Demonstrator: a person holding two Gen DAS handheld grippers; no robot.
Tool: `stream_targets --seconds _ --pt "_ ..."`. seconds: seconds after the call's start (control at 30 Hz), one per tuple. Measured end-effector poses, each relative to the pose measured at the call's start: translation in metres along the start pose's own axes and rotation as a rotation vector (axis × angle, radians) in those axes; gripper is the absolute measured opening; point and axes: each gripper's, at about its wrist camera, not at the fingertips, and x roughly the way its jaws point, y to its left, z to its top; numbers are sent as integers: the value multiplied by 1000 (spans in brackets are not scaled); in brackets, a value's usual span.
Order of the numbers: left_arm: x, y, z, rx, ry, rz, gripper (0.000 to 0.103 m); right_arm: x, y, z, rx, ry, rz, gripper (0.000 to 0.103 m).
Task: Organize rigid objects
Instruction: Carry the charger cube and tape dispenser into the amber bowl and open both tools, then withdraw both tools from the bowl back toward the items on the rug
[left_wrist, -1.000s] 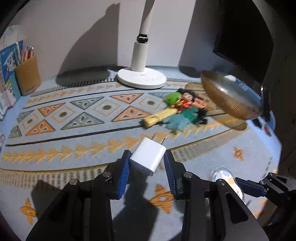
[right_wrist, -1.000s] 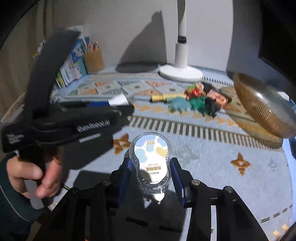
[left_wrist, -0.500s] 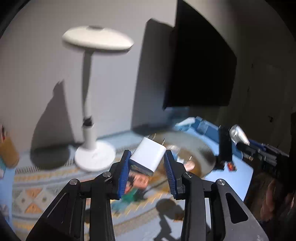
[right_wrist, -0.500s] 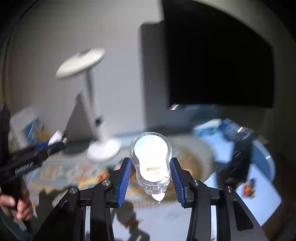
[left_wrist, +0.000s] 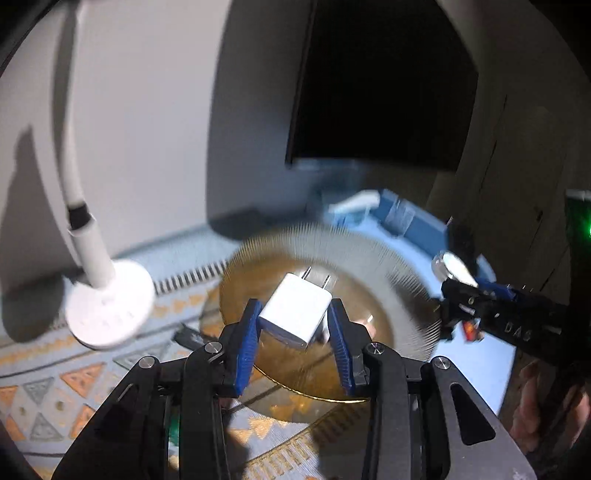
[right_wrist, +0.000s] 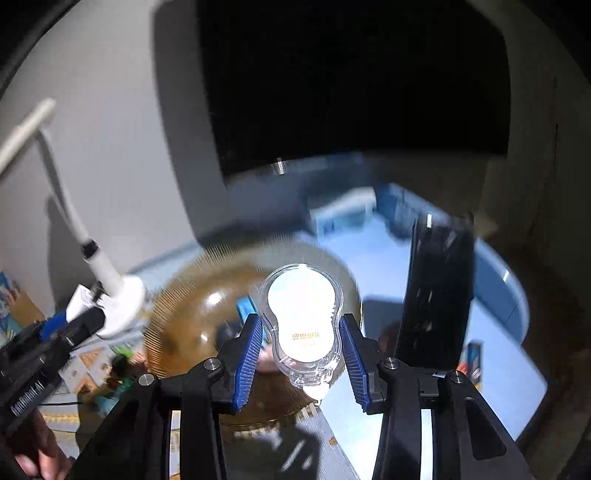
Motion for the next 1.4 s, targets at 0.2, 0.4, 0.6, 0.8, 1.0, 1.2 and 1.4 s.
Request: stream_targets --seconds 0.2,0.4,0.6,0.8,1.0,1.2,1.4 --pt "47 -4 -15 11 94 10 33 37 -4 -4 -5 70 -26 42" --pt "76 -6 -17 16 151 14 33 61 -2 -9 -34 122 -63 42" --pt "86 -13 -20 34 166 27 34 71 2 -11 -68 135 -106 42" --pt "55 -4 -10 -7 94 -28 67 55 -9 -7 -23 104 -81 55" --pt "-33 23 5 -55 -57 -9 67 -9 -23 6 35 -54 -80 62" --pt "-126 51 -3 -74 -188 90 67 -60 -3 1 30 -118 0 74" --pt "-196 94 -31 -146 -242 205 67 -72 53 -25 -38 -93 137 75"
